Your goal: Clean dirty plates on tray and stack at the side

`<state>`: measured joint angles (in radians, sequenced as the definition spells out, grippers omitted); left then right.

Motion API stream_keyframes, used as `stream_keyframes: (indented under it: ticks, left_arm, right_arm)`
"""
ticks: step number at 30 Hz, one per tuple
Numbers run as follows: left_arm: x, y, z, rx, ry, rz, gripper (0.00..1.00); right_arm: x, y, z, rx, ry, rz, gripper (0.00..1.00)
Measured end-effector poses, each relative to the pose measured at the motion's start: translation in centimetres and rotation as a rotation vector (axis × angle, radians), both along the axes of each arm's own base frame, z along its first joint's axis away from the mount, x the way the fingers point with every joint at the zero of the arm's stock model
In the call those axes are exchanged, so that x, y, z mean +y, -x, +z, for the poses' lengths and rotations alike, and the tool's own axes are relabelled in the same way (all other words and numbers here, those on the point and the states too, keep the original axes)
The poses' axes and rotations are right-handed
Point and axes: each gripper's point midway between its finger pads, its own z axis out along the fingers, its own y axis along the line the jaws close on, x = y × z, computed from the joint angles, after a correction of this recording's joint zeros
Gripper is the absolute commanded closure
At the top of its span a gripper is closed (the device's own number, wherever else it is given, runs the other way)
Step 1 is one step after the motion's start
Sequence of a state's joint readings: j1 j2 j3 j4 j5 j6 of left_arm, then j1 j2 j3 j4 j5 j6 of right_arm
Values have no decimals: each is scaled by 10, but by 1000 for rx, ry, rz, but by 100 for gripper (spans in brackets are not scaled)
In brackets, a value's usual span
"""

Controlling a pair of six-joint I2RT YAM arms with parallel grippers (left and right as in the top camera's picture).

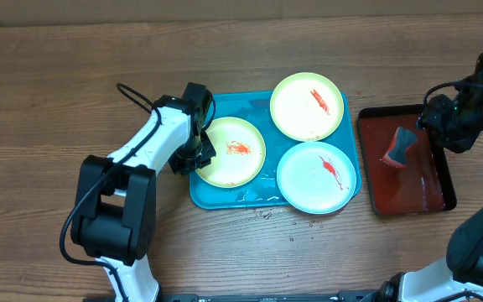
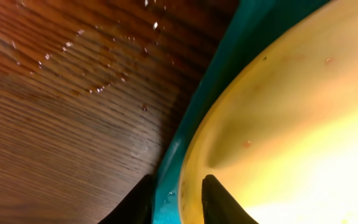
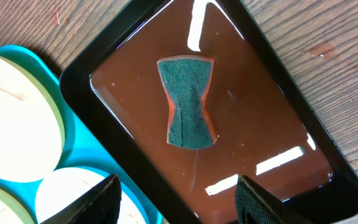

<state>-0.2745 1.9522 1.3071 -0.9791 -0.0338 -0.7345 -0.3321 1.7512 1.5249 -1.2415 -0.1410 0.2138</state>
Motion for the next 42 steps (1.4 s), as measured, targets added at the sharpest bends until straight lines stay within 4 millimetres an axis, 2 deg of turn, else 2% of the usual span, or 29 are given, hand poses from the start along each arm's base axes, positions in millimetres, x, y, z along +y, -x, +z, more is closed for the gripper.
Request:
stream_keyframes:
  ticks: [5,12,18,22,24,26,28,31,33,35,39,42]
  left_arm:
    - [1,-16,-4,-69,3,6,76]
    - [-2,-17,-7,-72,16,-13,80]
    - [-3,-19,-7,-74,26,-80,79]
    - [-2,-25,4,-64,45,-120,73]
    - [-4,-37,17,-87,57,-148,68]
    - [-6,-50,29,-125,67,-179,59]
    - [-8,-58,36,-150,74,-207,56]
    - [-11,-58,38,-151,88,-250,54]
    - [-16,-56,38,-146,115,-272,47]
    - [-24,-60,39,-165,160,-308,45]
    - [-33,-82,44,-262,181,-352,41]
    - [-31,-103,49,-350,145,-369,40]
  right_arm:
    - [0,0,0,1,0,1,40]
    - [0,0,0,1,0,4,39]
    - [0,0,0,1,0,4,39]
    - [0,0,0,1,1,5,39]
    - [0,0,0,1,0,4,35]
    - [0,0,0,1,1,5,34]
    - [0,1,0,2,0,6,34]
    - [0,1,0,5,-1,6,33]
    - [0,1,0,4,-1,6,33]
    - [0,1,0,5,0,7,33]
    - [0,2,0,4,1,16,33]
    - [0,2,0,4,2,21,33]
